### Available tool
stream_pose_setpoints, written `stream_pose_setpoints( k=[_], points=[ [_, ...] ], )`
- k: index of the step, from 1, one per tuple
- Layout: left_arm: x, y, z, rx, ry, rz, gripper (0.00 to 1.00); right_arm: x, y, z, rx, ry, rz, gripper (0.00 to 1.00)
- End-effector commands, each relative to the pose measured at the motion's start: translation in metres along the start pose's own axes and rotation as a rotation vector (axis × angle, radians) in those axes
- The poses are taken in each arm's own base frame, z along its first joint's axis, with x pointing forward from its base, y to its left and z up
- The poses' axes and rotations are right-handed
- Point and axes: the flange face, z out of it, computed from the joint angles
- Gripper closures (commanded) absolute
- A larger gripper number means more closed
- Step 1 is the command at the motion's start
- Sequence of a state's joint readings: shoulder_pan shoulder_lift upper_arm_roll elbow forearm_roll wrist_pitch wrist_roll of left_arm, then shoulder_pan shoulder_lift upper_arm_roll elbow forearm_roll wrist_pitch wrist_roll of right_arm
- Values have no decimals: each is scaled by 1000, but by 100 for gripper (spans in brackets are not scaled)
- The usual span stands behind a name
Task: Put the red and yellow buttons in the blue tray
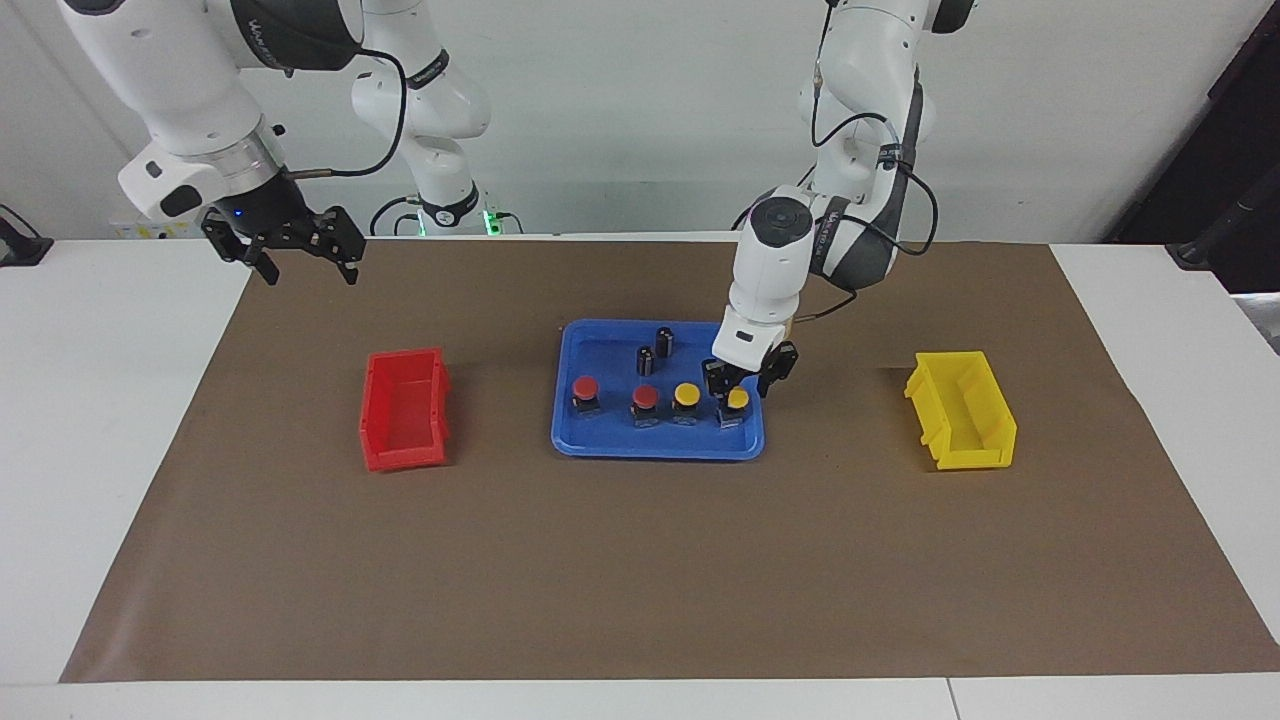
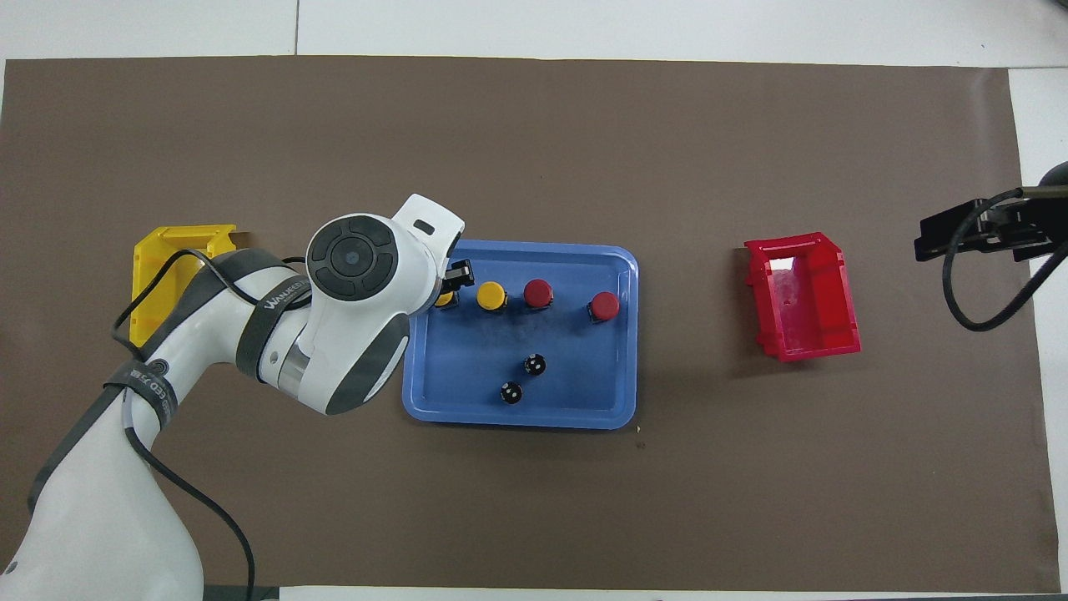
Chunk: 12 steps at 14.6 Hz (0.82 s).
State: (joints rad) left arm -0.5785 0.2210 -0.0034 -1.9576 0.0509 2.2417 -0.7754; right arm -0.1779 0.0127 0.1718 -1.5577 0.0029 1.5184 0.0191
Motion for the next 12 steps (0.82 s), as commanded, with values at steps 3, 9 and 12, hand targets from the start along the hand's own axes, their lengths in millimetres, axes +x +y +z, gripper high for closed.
stream_pose_setpoints(
  k=[3, 9, 12],
  points=[
    [29, -50, -57, 37, -24, 52, 0, 0, 2, 1, -2, 3, -17, 0],
    [51, -126, -138, 41, -37, 145, 0, 0, 2, 1, 0, 5, -18, 0],
    [76, -170, -183, 14, -79, 101, 0, 0, 2, 2, 0, 1, -18, 0]
  ],
)
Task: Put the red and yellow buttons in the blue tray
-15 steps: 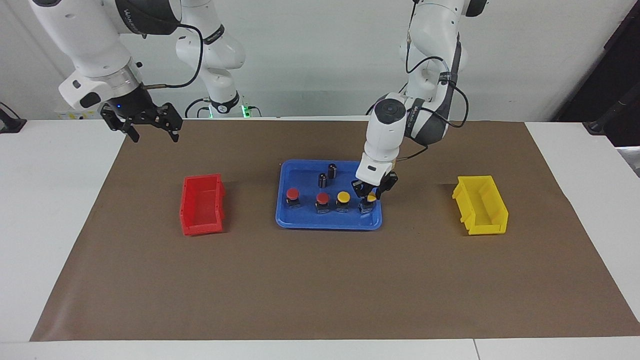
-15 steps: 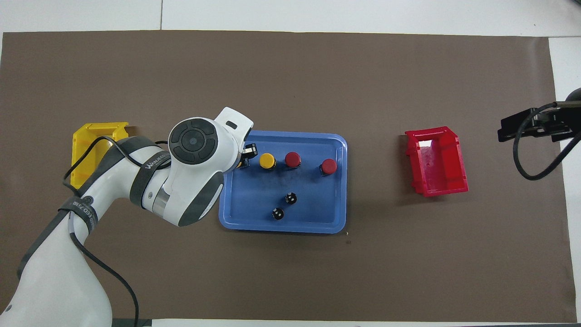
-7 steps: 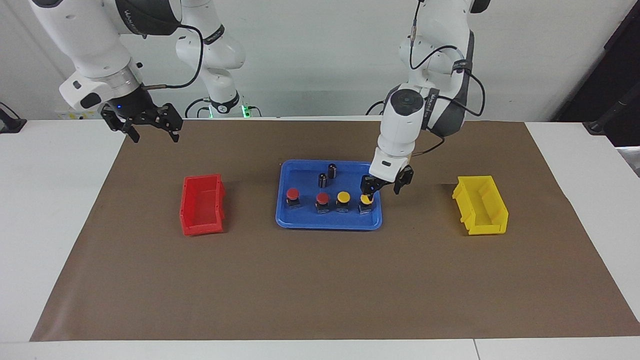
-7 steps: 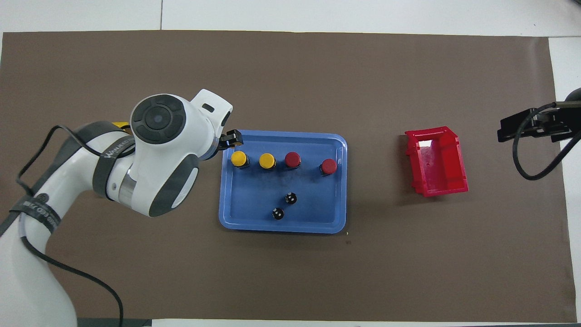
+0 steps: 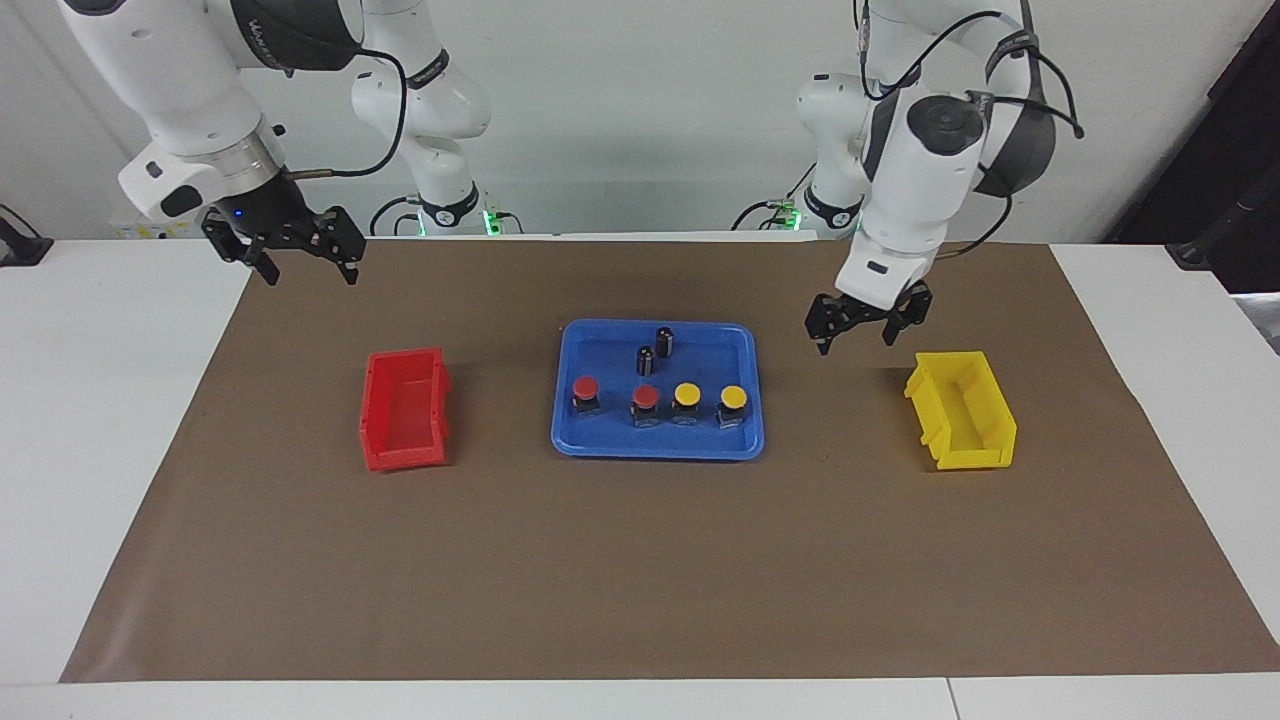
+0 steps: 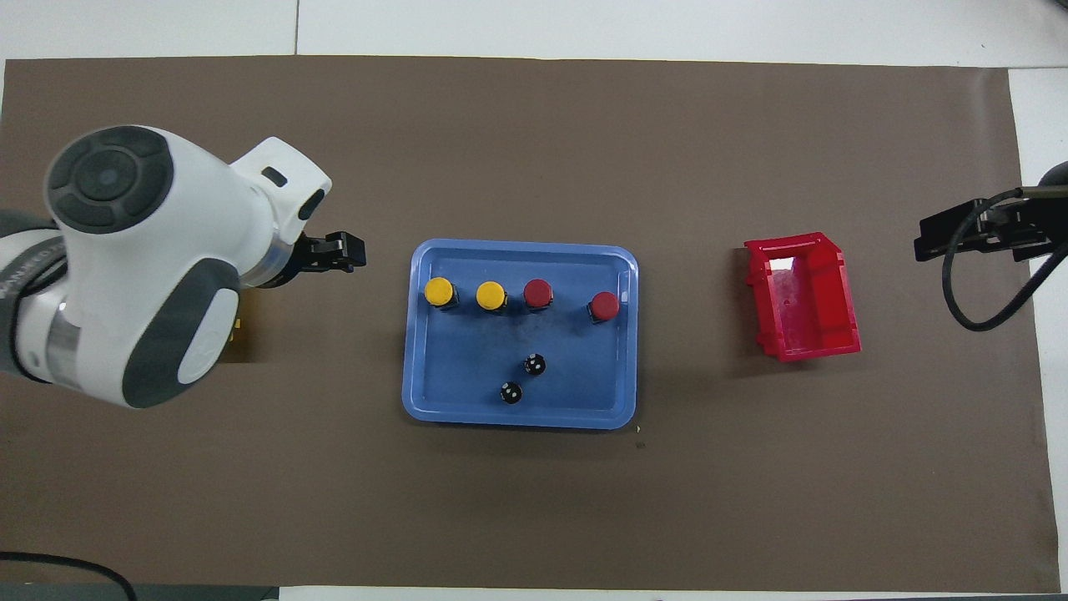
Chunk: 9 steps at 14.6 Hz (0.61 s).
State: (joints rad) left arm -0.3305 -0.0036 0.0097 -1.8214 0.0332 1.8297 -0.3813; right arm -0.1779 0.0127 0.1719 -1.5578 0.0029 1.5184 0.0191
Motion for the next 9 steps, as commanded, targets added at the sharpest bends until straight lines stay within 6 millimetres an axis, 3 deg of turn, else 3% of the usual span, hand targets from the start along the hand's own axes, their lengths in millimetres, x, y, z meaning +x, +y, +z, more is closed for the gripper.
stream_pose_setpoints(
  k=[1, 3, 5, 9],
  points=[
    [10, -34, -34, -20, -36, 2, 0, 0, 2, 1, 0, 2, -17, 0],
    [14, -64, -51, -21, -34, 10, 0, -1, 2, 1, 0, 2, -17, 0],
    [17, -103, -58, -20, -69, -39, 0, -1, 1, 3, -1, -3, -19, 0],
    [13, -157, -71, -28, -77, -18, 0, -2, 0, 3, -1, -2, -20, 0]
  ],
)
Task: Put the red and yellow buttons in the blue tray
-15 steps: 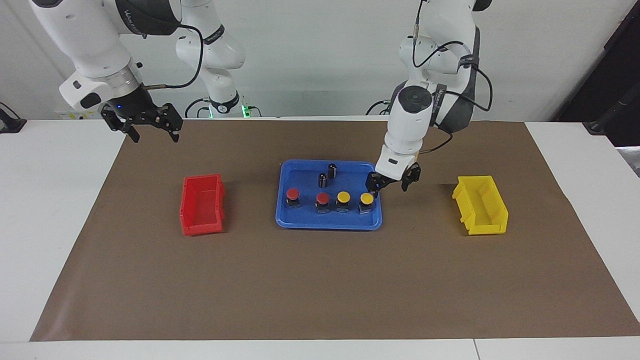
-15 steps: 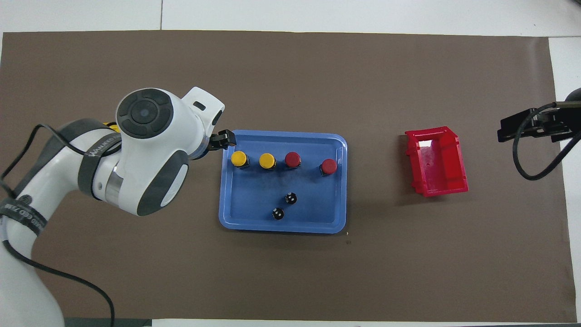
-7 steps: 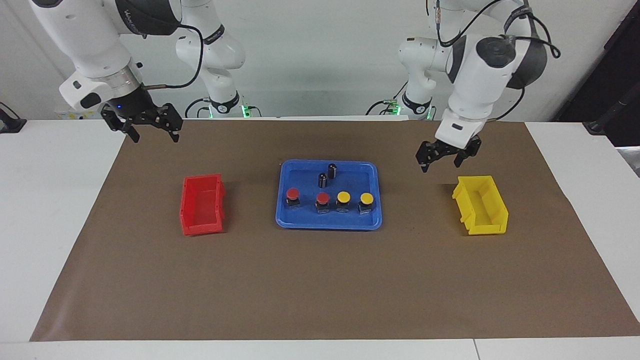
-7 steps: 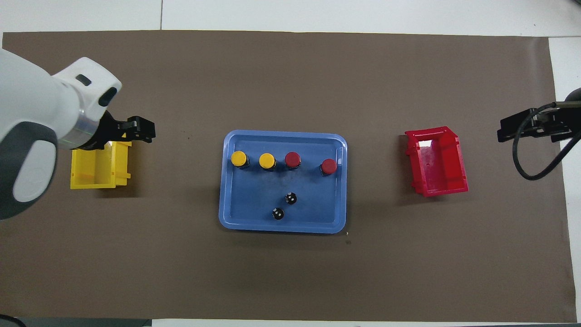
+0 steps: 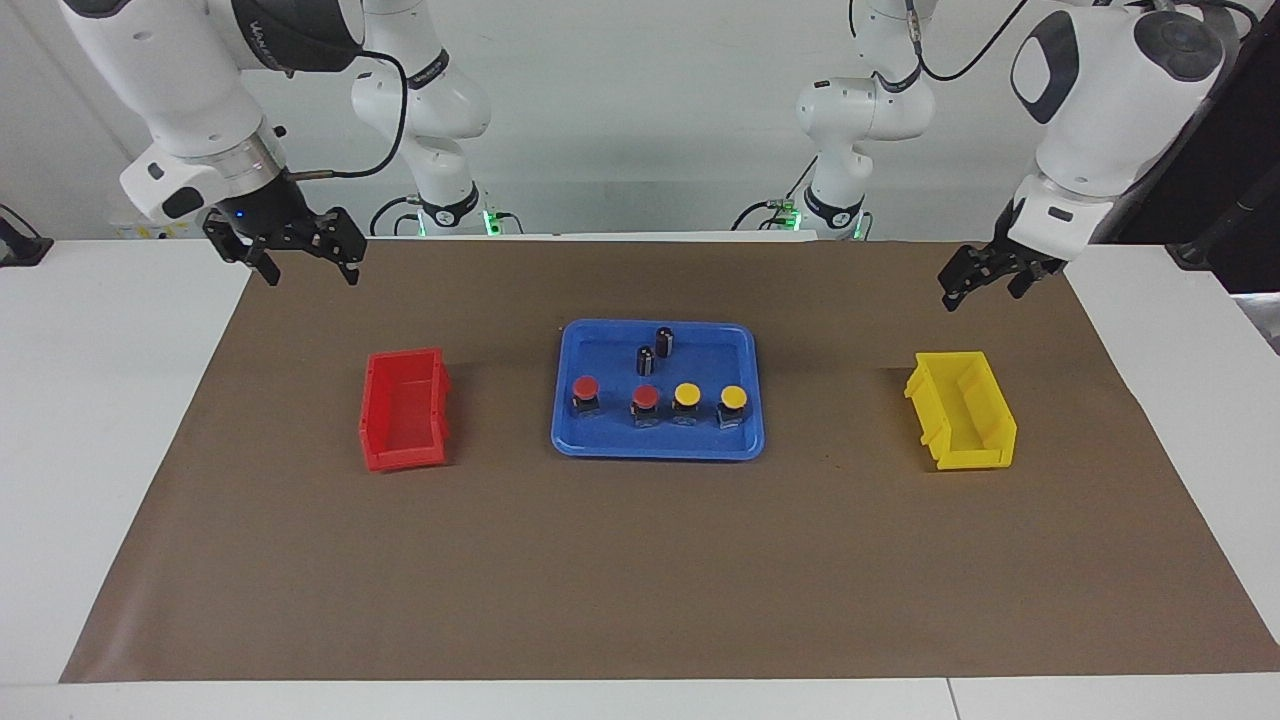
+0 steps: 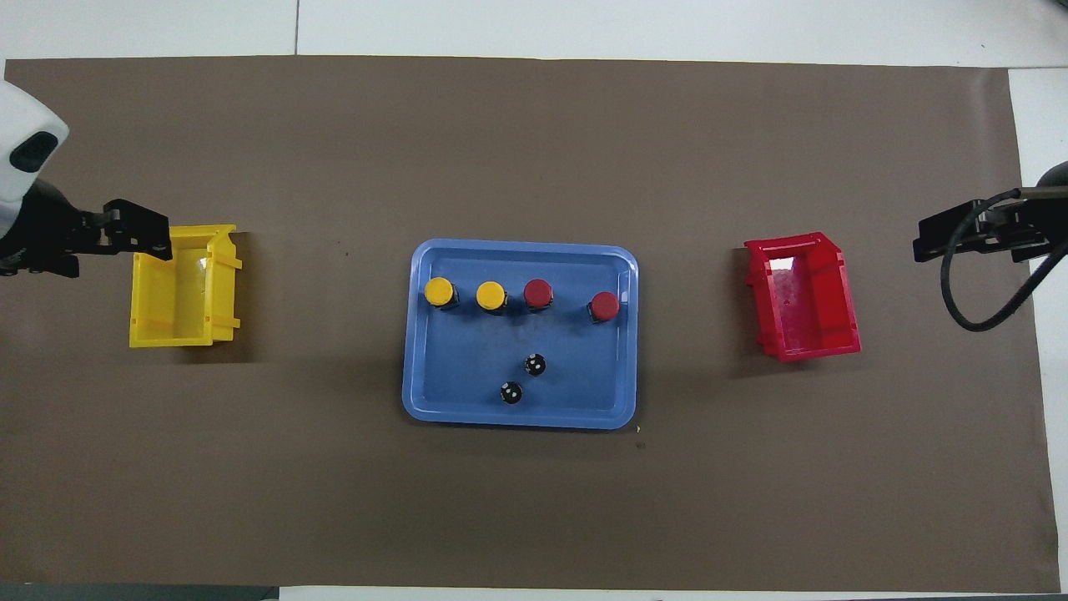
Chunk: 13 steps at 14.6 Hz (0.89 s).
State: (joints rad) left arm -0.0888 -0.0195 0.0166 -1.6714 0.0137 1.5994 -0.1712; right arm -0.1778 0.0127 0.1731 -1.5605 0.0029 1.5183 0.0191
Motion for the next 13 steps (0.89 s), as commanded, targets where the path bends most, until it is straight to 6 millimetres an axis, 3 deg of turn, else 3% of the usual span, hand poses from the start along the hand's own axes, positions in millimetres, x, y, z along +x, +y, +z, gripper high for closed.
stream_pose_setpoints(
  k=[1, 3, 5, 10, 13],
  points=[
    [-8, -25, -18, -25, 9, 52, 0, -2, 0, 1, -1, 1, -19, 0],
    [-5, -30, -36, -29, 42, 94, 0, -2, 0, 1, -1, 1, -19, 0],
    [-2, -53, -38, -34, 36, 71, 0, -2, 0, 1, -1, 1, -19, 0],
    [-4, -39, -50, -50, 49, 95, 0, -2, 0, 1, -1, 3, -19, 0],
    [-14, -40, -70, -50, 46, 99, 0, -2, 0, 1, -1, 3, -19, 0]
  ],
)
